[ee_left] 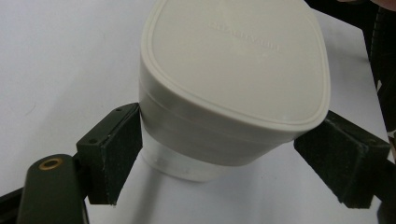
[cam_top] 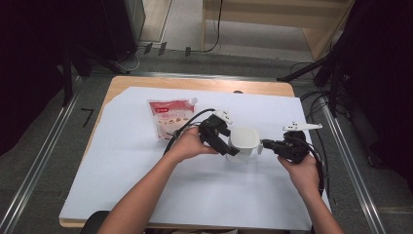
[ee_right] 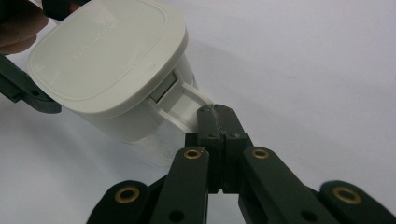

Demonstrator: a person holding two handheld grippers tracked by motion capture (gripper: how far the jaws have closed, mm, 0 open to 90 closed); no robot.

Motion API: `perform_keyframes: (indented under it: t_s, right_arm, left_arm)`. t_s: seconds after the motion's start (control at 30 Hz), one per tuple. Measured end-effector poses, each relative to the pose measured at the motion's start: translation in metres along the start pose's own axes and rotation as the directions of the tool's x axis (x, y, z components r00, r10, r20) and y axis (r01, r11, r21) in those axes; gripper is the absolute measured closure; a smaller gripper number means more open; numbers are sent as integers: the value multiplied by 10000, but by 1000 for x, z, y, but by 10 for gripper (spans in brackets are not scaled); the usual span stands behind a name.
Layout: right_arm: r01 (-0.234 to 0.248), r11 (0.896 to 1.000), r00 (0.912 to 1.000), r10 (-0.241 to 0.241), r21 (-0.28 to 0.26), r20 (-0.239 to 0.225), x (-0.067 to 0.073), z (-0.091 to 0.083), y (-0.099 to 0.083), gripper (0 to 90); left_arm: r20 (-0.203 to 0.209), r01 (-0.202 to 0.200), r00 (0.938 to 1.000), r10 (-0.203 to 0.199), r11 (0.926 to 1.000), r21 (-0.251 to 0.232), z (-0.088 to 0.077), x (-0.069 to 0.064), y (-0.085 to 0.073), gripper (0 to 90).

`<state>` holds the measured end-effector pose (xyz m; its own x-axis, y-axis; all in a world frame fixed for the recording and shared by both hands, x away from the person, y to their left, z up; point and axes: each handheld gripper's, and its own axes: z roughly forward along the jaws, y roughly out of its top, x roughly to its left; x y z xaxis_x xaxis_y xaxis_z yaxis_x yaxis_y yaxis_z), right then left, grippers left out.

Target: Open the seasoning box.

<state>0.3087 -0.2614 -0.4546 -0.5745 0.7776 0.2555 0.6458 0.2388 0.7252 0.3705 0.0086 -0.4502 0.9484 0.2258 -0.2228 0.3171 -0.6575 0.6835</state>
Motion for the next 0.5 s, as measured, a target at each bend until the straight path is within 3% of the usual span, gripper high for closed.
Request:
perform_keyframes:
  t_s: [0.13,0.33,0.43,0.5]
  right_arm:
    - [7,10000,10000,-7,-5,14,0,0,0,900]
    - [13,10000,10000,-13,-10,21,0,0,0,900]
    - [22,10000,10000,-22,-9,38,0,0,0,900]
    - [28,10000,10000,-28,-16,30,0,0,0,900]
  left_arm:
    - [64,-100,9999,100,9999,43,2,1,2,151]
    - [48,-911,9958,912,9956,-224,5,3,1,151]
    - [60,-894,9960,895,9958,-220,5,3,1,151]
    - [53,-883,9961,883,9961,46,5,3,5,151]
